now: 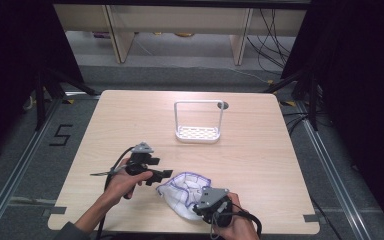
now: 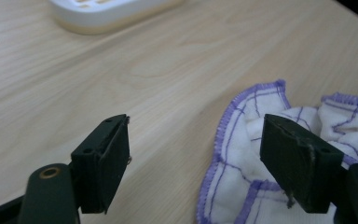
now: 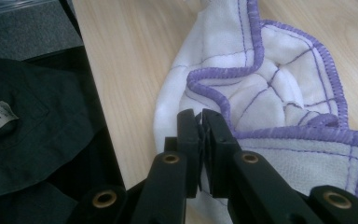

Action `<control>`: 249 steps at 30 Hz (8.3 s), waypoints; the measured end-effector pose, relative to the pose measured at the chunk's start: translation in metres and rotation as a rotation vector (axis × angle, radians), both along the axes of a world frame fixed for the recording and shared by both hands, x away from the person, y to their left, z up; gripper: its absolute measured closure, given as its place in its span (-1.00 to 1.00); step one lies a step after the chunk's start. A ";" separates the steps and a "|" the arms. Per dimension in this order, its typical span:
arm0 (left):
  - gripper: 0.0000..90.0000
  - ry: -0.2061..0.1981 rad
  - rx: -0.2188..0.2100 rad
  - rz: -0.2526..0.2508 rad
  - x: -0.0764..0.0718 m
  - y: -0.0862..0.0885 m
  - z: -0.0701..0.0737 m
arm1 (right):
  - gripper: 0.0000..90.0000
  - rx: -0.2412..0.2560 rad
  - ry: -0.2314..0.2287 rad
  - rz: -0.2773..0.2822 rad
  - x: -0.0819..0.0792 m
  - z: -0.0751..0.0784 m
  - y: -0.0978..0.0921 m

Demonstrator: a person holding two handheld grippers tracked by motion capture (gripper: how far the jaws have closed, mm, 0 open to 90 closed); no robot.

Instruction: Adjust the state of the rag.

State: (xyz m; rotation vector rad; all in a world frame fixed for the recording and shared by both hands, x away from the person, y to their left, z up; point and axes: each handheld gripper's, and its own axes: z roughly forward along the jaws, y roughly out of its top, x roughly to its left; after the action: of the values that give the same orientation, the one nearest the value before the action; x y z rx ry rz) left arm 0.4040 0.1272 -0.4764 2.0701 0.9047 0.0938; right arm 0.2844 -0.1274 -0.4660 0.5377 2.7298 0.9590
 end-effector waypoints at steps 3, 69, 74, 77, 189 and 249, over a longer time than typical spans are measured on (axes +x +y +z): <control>-0.37 0.007 0.027 -0.046 0.006 -0.017 -0.002 | 0.92 -0.002 -0.002 0.008 0.001 0.001 -0.001; -0.11 -0.097 -0.046 0.167 -0.027 0.054 -0.028 | 0.16 0.094 0.072 -0.226 0.140 -0.006 0.003; 0.49 -0.139 -0.018 0.144 -0.021 0.040 -0.036 | 0.91 0.057 0.041 -0.174 0.139 -0.005 0.004; 0.87 -0.162 -0.024 0.144 -0.021 0.043 -0.032 | 0.95 0.071 -0.022 -0.196 0.133 0.012 -0.006; -0.04 -0.133 0.125 0.220 0.006 0.049 -0.024 | -0.09 0.152 0.033 -0.468 0.149 0.004 -0.093; 0.96 -0.252 0.128 0.159 0.049 0.040 -0.006 | 0.92 0.184 0.008 -0.416 0.183 0.003 -0.080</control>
State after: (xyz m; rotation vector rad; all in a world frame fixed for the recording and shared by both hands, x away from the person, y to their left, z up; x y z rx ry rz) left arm 0.4532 0.1672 -0.4822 2.0428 0.9238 0.4980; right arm 0.4677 -0.2079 -0.4625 1.0895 2.4004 1.0930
